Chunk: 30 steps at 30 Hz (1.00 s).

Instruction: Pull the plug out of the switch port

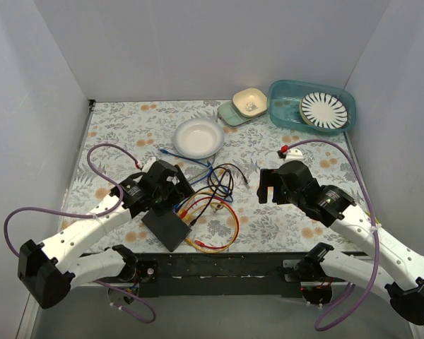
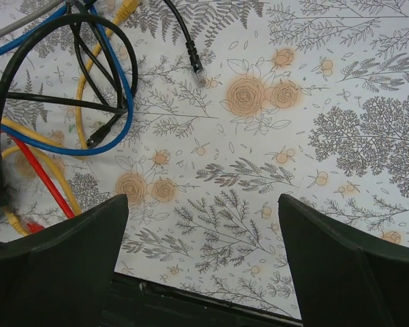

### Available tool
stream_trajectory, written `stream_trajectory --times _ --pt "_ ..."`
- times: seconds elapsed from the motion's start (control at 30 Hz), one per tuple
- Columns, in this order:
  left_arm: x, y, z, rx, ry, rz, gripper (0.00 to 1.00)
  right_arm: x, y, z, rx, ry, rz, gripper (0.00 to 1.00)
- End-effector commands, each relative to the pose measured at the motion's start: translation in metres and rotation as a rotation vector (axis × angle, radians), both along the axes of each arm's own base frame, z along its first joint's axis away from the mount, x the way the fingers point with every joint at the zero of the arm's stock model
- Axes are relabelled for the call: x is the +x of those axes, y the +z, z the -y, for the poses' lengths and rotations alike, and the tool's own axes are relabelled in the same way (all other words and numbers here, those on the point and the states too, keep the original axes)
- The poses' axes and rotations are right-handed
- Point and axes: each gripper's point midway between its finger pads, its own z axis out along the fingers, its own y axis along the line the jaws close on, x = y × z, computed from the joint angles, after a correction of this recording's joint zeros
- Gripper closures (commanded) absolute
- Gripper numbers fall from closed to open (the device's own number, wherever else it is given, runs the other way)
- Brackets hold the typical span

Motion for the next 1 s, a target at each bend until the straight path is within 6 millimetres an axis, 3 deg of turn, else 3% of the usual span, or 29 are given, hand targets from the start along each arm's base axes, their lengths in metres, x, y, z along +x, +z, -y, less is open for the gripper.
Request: stream_trajectory --times 0.0,0.13,0.23,0.37,0.43,0.53,0.67,0.83,0.97 --pt "-0.003 0.003 -0.005 -0.043 0.055 0.011 0.02 0.007 0.021 0.001 0.040 -0.031 0.078 0.01" --pt "-0.007 -0.015 -0.012 0.012 0.093 -0.051 0.02 0.004 0.005 0.011 0.000 -0.034 0.082 0.01" --pt "-0.009 -0.020 -0.030 0.112 0.142 -0.086 0.02 -0.004 0.001 0.000 0.002 0.073 0.054 0.01" --pt "0.000 -0.004 -0.040 0.160 0.186 -0.045 0.02 -0.012 -0.004 -0.009 0.014 0.145 0.022 0.02" --pt "-0.001 -0.004 -0.046 0.171 0.211 -0.058 0.02 -0.016 -0.001 -0.024 0.065 0.216 0.021 0.03" --pt "-0.007 -0.025 -0.053 0.185 0.227 -0.137 0.02 -0.021 -0.006 -0.040 0.103 0.286 -0.020 0.04" --pt "-0.020 -0.044 -0.052 0.158 0.235 -0.215 0.02 -0.021 -0.018 -0.047 0.069 0.304 -0.099 0.04" --pt "-0.013 -0.030 -0.062 0.135 0.272 -0.152 0.02 -0.020 -0.014 -0.058 0.103 0.335 -0.095 0.05" --pt "0.002 -0.029 -0.082 0.155 0.318 -0.152 0.02 -0.024 0.006 -0.076 0.192 0.383 -0.069 0.05"
